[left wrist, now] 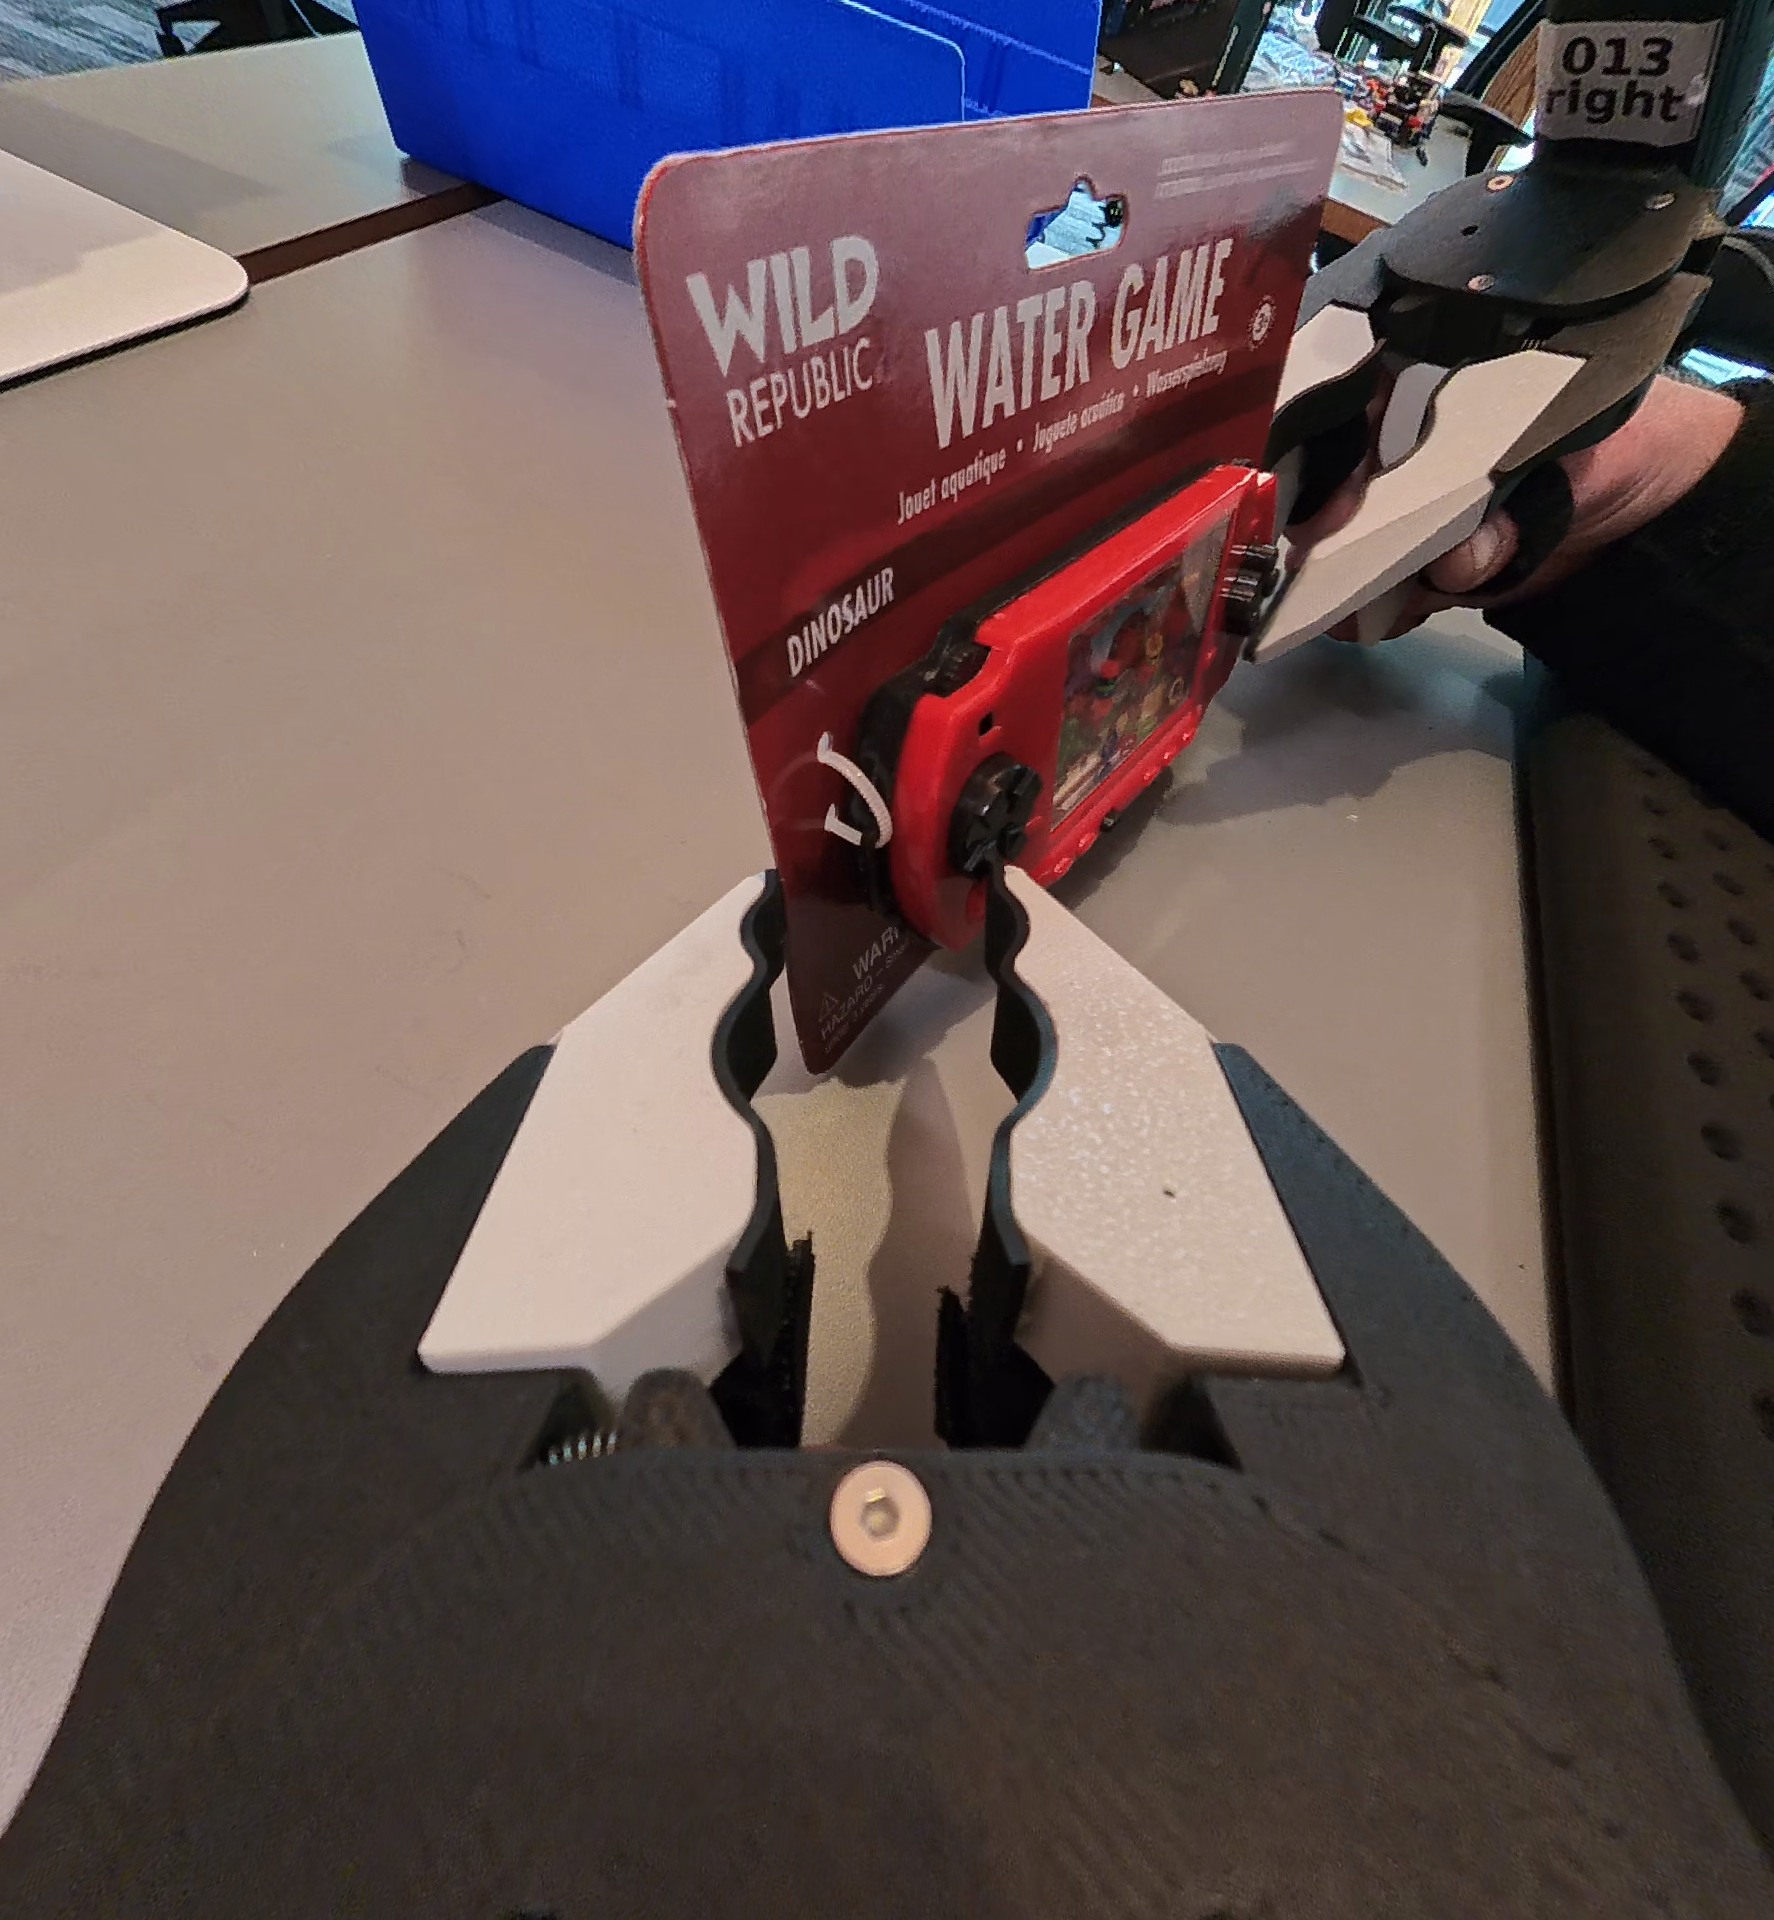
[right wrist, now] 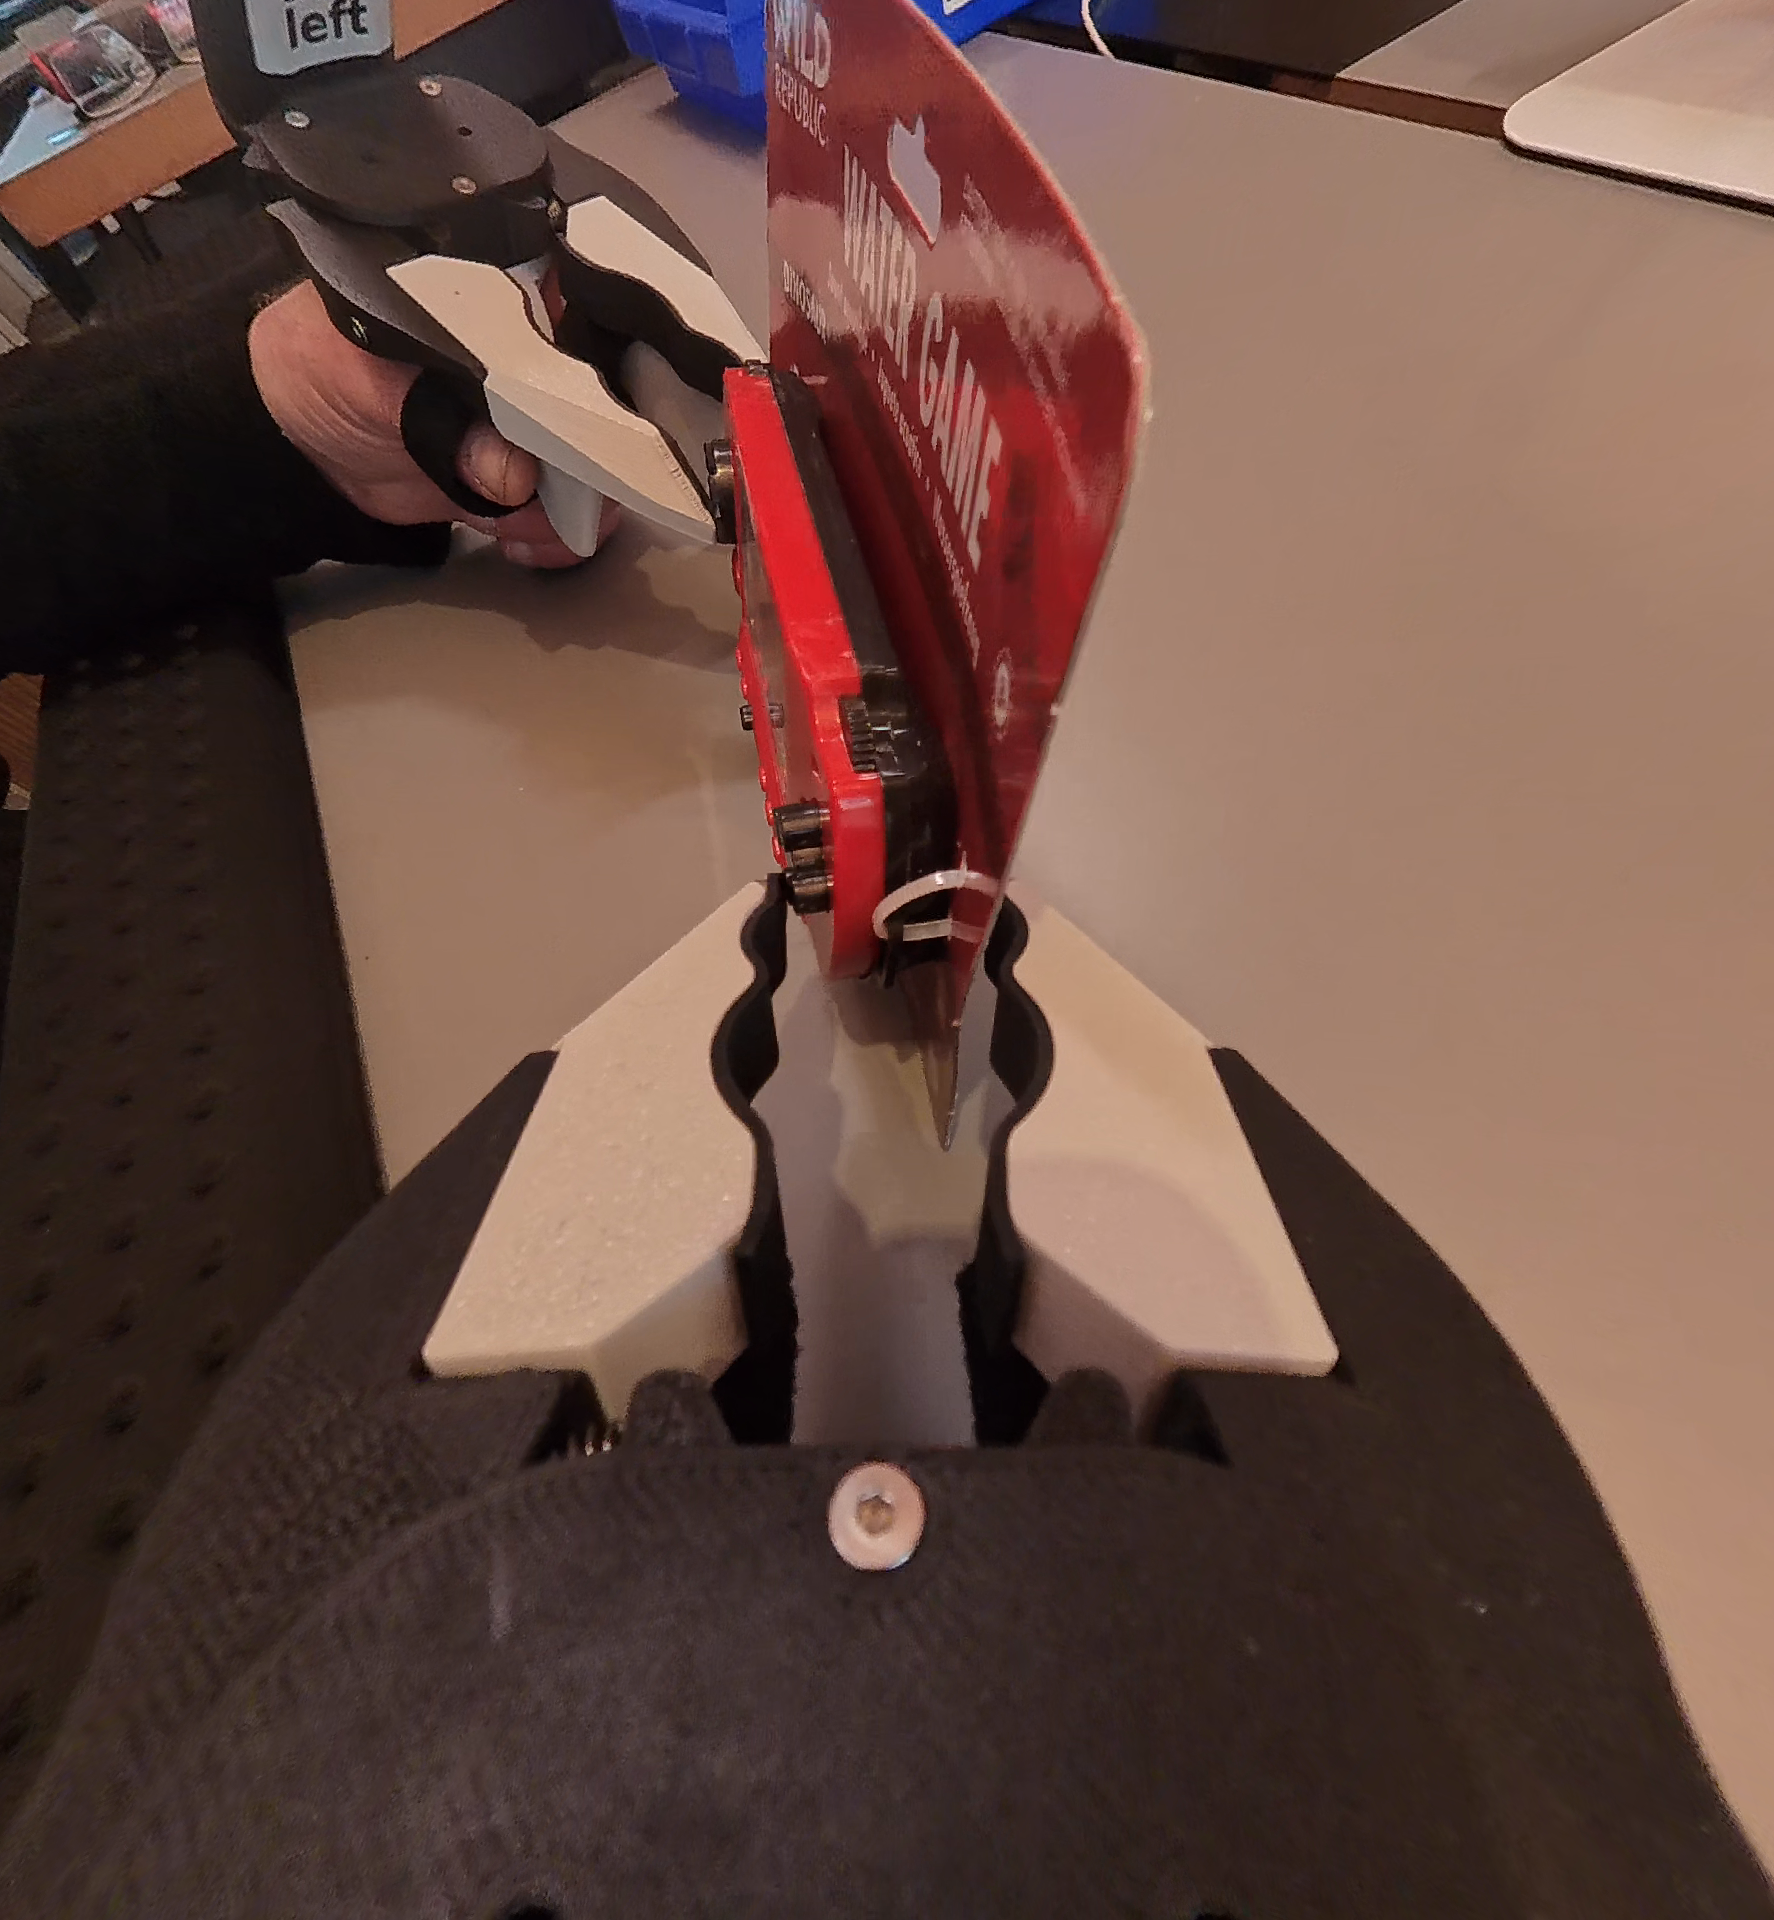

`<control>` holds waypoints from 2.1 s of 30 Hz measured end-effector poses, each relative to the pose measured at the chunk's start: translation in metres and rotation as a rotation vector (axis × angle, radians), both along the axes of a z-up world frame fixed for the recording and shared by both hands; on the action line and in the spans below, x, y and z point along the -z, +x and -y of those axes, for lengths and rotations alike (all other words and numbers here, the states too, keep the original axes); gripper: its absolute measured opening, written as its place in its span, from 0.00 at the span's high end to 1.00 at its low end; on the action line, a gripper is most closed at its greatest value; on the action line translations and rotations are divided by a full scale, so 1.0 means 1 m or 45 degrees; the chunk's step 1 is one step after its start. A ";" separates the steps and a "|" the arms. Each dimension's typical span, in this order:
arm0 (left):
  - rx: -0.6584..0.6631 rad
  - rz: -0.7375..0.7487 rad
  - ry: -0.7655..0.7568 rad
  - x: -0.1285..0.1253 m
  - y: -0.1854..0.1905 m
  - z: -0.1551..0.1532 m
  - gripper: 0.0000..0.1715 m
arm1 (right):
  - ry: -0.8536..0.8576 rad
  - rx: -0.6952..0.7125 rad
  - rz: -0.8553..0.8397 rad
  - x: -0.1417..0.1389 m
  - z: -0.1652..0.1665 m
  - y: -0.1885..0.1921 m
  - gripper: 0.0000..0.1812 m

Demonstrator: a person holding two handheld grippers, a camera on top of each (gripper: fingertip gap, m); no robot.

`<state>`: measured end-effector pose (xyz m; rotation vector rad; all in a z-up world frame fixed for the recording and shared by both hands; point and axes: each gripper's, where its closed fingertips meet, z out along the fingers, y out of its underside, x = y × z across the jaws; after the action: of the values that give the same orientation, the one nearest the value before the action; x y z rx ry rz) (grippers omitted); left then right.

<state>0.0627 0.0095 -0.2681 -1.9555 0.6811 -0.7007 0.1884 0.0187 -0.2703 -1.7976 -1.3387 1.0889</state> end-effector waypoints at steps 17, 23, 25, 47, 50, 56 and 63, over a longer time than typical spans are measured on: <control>-0.008 0.008 -0.010 0.000 0.000 -0.001 0.79 | -0.023 -0.006 -0.012 -0.009 -0.001 -0.001 0.84; -0.018 0.017 -0.020 0.000 -0.004 -0.001 0.79 | -0.026 -0.002 -0.016 -0.011 -0.002 -0.005 0.82; -0.003 0.021 -0.020 0.000 -0.002 0.000 0.79 | -0.036 0.023 -0.039 -0.013 -0.005 -0.006 0.79; 0.019 -0.001 0.001 0.000 0.005 0.003 0.80 | 0.010 0.021 0.006 -0.007 -0.002 0.001 0.80; 0.020 0.001 0.000 0.000 0.005 0.003 0.80 | 0.032 0.043 0.029 -0.005 -0.004 0.002 0.77; 0.016 0.000 -0.003 0.000 0.004 0.003 0.80 | 0.010 0.043 0.071 0.004 -0.004 0.006 0.77; 0.003 0.003 -0.034 0.003 0.004 0.000 0.80 | -0.069 0.053 0.036 0.005 -0.011 0.004 0.81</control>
<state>0.0664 0.0094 -0.2707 -1.9779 0.6758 -0.7171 0.1926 0.0293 -0.2748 -1.8784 -1.2942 1.0905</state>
